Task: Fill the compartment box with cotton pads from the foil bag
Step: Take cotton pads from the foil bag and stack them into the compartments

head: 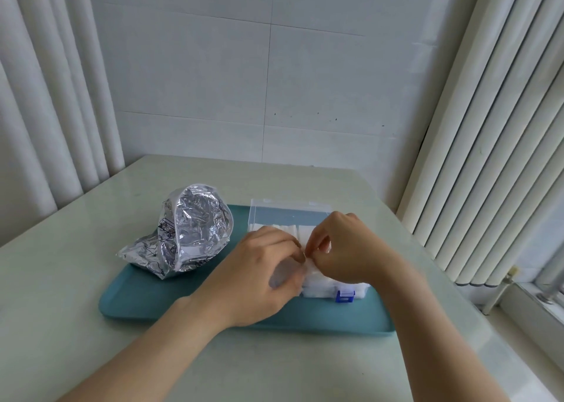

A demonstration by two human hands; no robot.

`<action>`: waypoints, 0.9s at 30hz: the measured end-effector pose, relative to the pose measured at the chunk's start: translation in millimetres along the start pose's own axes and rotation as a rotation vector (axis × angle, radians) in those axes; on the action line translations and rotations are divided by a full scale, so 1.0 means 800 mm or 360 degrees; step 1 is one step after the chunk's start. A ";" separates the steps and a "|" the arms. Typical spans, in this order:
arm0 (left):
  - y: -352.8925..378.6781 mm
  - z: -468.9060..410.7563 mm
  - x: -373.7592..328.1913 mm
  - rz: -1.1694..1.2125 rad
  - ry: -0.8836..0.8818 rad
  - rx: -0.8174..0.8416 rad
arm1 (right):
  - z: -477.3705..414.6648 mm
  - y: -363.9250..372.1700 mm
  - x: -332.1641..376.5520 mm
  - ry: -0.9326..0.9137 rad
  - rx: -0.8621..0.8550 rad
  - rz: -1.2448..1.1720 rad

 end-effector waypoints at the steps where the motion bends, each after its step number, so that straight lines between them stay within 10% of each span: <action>1: -0.013 -0.002 0.001 -0.0028 -0.0009 -0.0102 | -0.002 -0.001 0.000 0.0011 -0.0058 0.0010; 9: -0.143 0.031 0.078 -0.0527 -0.0740 -0.1053 | -0.003 -0.025 0.068 -0.0227 -0.0569 -0.0382; 16: -0.139 0.082 0.193 -0.0113 -0.1859 -0.0595 | -0.058 0.041 0.184 -0.0662 -0.0244 -0.0334; 27: -0.115 0.095 0.200 0.0187 -0.2102 -0.0598 | -0.116 0.127 0.203 -0.0489 0.0232 -0.0181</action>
Point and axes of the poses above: each hand's wrist, its own z-axis away from the middle knuckle, its own y-axis out of the palm, x = y × z, the point moved 10 cm from there along -z, towards the middle knuckle
